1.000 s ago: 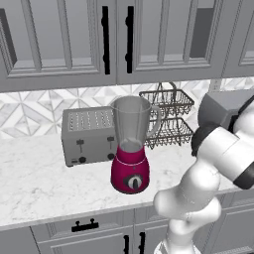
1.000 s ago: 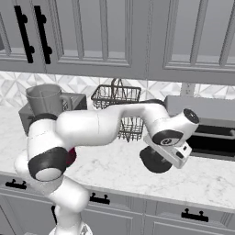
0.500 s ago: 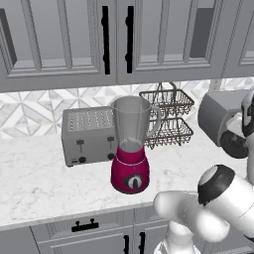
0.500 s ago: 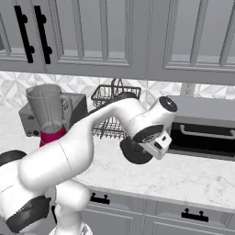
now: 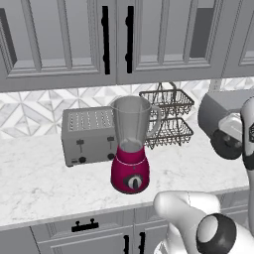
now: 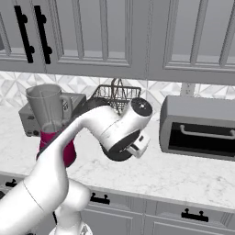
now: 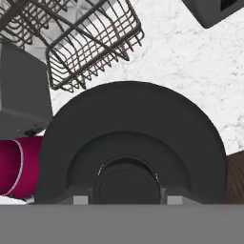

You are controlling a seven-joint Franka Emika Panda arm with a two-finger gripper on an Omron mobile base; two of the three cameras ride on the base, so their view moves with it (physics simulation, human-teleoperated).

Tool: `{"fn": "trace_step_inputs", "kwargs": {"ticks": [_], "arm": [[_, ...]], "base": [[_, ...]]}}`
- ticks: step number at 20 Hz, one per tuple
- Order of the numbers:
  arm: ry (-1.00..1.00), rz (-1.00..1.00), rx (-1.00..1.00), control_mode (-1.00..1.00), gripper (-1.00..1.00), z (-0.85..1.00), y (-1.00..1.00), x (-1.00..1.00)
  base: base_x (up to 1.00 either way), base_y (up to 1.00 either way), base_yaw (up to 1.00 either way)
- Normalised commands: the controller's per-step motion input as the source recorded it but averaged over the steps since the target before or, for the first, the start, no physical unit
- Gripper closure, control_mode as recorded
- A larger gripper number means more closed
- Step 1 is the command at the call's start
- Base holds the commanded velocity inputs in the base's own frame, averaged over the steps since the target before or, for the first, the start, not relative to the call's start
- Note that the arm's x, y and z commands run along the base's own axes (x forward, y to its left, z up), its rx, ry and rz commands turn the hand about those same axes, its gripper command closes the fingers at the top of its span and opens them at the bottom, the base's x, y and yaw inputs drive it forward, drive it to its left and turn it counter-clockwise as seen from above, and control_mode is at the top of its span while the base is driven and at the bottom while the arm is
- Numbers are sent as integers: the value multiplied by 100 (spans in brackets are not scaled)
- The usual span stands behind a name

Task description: Close the lid blender by securely placing the lid on top.

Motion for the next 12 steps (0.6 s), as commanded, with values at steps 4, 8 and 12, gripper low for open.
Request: {"fn": "trace_step_inputs", "kwargs": {"ticks": [4, 8, 12], "arm": [[-9, 0, 0, -100, 100, 78, 100, -6], [-5, 0, 0, -100, 100, 83, 100, 0], [-3, 0, 0, -100, 100, 84, 97, 0]], "base": [[0, 0, 0], [0, 0, 0], [0, 0, 0]]}}
